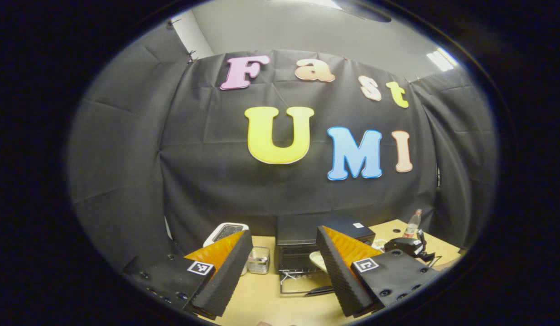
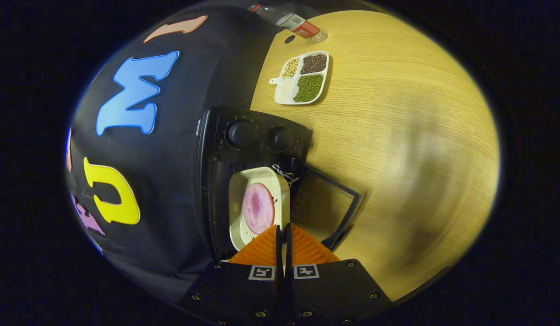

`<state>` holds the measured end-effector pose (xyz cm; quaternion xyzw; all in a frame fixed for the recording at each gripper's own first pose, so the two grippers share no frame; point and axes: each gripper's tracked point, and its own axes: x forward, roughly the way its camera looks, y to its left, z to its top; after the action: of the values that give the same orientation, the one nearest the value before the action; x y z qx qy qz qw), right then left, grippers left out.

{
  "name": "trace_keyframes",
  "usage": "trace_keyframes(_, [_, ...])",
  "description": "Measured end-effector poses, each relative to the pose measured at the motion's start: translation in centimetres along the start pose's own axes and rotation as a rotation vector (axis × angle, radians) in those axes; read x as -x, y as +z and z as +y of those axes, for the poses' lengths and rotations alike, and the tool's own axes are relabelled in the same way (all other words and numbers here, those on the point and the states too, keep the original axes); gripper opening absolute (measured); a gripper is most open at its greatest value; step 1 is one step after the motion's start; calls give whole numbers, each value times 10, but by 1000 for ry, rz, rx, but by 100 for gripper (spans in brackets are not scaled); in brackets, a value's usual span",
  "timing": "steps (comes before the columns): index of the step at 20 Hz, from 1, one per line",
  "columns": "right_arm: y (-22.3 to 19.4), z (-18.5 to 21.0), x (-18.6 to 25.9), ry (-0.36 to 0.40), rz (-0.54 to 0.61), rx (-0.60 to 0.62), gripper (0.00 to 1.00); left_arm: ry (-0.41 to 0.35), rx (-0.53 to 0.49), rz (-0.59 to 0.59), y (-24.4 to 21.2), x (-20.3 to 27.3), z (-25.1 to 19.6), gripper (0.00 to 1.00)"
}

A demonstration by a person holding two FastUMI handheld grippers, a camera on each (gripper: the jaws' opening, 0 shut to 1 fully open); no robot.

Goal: Open the electric oven with the left hand, put the food in, and close the electric oven.

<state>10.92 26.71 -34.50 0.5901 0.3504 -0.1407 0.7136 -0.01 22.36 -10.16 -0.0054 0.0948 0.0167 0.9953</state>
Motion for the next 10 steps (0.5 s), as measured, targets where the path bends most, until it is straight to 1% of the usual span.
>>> trace_keyframes(3, [-3,14,-26,-11,-63,-71,1,40,2,22,-7,9,19,100])
trace_keyframes(4, [-10,16,-35,-14,-73,-94,1,50,0,26,-9,10,24,100])
trace_keyframes(5, [-15,21,-44,-13,-79,-109,1,63,-3,31,-10,13,29,96])
trace_keyframes(7, [-22,29,-64,-10,-93,-127,1,87,-3,36,-11,19,41,96])
trace_keyframes(9, [-27,34,-81,-14,-124,-146,1,108,-5,45,-14,21,49,100])
trace_keyframes(10, [-20,38,-89,-11,-140,-157,1,119,-6,51,-16,23,54,100])
